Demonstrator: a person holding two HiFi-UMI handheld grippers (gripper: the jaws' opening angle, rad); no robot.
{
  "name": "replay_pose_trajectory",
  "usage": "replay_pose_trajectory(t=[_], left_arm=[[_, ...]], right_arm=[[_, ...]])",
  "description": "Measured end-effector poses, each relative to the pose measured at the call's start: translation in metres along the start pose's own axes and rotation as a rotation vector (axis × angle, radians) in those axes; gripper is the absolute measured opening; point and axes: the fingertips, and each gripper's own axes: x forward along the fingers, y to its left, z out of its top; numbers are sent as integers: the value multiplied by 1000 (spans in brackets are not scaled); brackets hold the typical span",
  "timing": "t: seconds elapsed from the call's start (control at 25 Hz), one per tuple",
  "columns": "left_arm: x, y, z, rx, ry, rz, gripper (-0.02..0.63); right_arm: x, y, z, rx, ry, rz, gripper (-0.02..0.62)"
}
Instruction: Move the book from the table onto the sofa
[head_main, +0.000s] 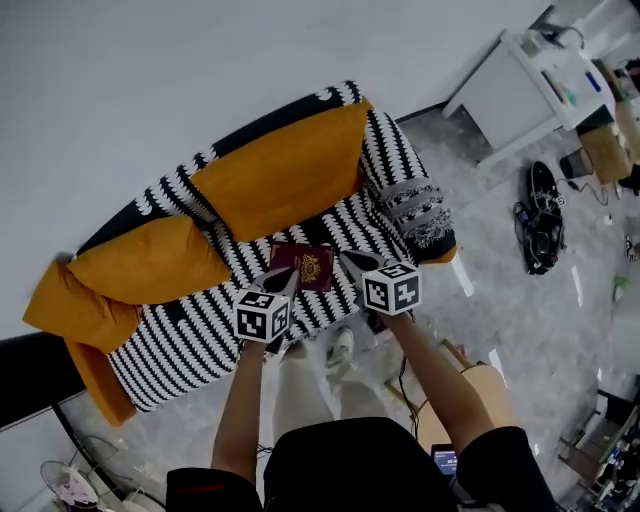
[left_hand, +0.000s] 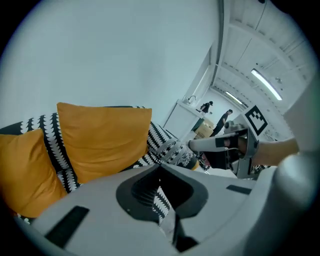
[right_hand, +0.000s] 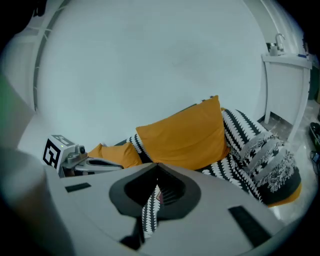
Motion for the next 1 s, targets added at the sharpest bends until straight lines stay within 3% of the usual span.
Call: replay_pose_trajectory(t=[0.16, 0.4, 0.6, 1.0], left_arm=[[-25, -32, 29, 14, -61, 1, 17], [-68, -80, 79, 126, -177, 23, 17], [-104, -117, 115, 149, -288, 32, 17], [-166, -166, 137, 259, -438, 138, 17]], right_arm=[[-30, 28, 27, -79, -40, 46, 17], [-76, 81, 79, -243, -147, 106, 15], [-118, 120, 110, -339, -234, 163, 17], [-176, 161, 113, -467, -316, 213, 15]])
